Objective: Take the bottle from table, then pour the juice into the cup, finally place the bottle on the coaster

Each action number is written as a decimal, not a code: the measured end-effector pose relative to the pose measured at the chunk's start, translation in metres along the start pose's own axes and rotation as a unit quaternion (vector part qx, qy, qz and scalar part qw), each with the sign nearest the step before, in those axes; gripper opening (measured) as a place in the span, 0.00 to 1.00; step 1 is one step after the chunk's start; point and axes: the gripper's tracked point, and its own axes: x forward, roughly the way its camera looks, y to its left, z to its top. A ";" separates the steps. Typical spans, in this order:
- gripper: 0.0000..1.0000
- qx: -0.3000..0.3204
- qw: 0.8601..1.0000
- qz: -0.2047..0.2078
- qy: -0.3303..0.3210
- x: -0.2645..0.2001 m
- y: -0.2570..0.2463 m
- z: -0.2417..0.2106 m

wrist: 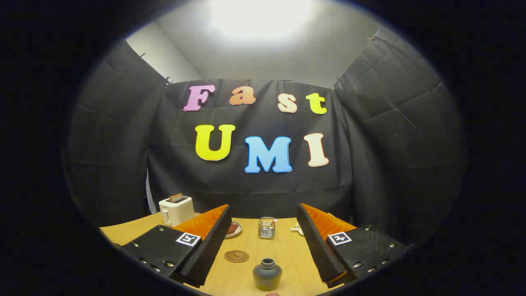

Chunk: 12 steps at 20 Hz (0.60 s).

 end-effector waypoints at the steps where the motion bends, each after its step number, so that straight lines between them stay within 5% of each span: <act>1: 0.97 -0.001 1.000 0.002 -0.001 0.000 0.000 0.001; 12: 0.97 -0.006 1.000 0.016 -0.013 -0.004 0.004 0.003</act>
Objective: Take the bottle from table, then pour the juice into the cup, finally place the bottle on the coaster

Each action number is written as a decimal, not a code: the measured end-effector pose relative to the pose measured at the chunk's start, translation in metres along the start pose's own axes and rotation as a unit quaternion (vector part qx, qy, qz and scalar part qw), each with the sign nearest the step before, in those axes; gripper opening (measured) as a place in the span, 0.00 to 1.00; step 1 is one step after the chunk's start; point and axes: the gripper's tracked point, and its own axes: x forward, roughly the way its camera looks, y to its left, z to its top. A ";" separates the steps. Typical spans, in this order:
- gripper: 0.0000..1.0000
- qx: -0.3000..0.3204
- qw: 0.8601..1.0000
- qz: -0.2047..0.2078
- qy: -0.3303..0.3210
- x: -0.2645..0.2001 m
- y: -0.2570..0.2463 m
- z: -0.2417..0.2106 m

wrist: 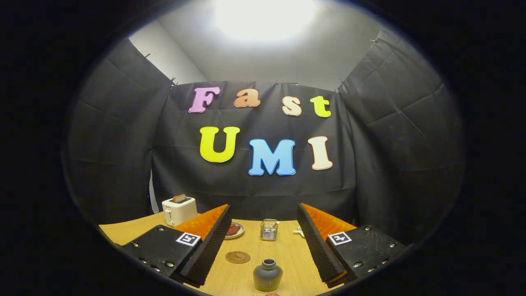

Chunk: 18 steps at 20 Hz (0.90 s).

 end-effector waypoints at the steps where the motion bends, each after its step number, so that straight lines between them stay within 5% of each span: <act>1: 0.97 0.000 1.000 0.001 -0.001 -0.001 0.000 0.000; 18: 0.97 0.019 0.999 0.021 0.033 0.002 -0.002 -0.075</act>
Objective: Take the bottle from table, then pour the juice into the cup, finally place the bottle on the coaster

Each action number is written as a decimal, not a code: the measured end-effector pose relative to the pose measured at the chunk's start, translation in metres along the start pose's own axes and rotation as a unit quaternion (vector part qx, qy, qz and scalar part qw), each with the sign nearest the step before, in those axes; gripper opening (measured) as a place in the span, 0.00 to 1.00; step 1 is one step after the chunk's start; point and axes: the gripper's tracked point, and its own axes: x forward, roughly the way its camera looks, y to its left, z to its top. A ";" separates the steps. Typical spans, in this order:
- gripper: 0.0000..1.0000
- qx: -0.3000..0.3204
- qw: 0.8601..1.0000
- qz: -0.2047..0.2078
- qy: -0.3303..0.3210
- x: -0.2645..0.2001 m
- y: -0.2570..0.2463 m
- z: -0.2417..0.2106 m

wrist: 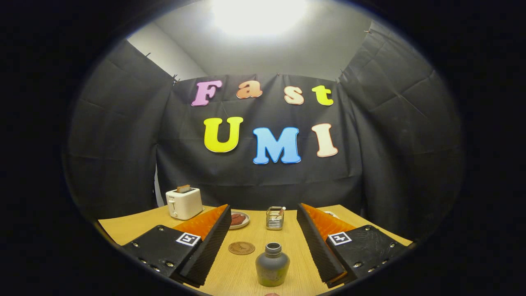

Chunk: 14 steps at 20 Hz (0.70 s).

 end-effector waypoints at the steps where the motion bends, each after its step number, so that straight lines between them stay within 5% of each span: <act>1: 0.97 0.002 1.000 0.002 0.009 0.002 -0.002 -0.008; 14: 0.98 0.002 0.994 0.046 0.103 0.023 -0.010 -0.108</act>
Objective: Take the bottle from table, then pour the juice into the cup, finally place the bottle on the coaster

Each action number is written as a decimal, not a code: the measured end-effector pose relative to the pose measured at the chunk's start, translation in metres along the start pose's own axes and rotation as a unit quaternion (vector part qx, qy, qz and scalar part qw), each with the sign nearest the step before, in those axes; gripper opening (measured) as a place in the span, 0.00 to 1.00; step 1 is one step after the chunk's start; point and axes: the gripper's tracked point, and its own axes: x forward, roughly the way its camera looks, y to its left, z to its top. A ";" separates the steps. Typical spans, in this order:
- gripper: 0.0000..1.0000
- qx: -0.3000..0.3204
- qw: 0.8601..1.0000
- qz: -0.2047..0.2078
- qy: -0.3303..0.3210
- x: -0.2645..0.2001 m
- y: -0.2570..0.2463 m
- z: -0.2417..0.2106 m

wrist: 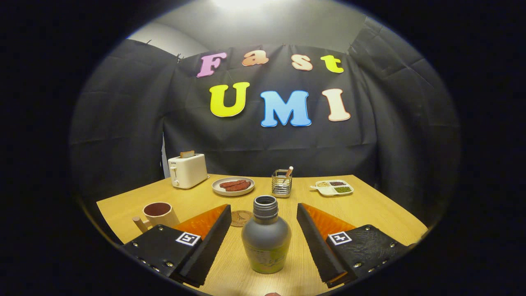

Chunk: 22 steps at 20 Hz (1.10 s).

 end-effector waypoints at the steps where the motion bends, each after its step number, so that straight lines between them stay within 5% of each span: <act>1: 0.97 0.001 1.000 0.001 0.005 0.002 -0.001 -0.005; 19: 0.98 -0.015 0.992 0.002 0.124 0.016 -0.003 -0.090; 22: 0.86 -0.020 0.991 0.003 0.133 0.017 -0.002 -0.097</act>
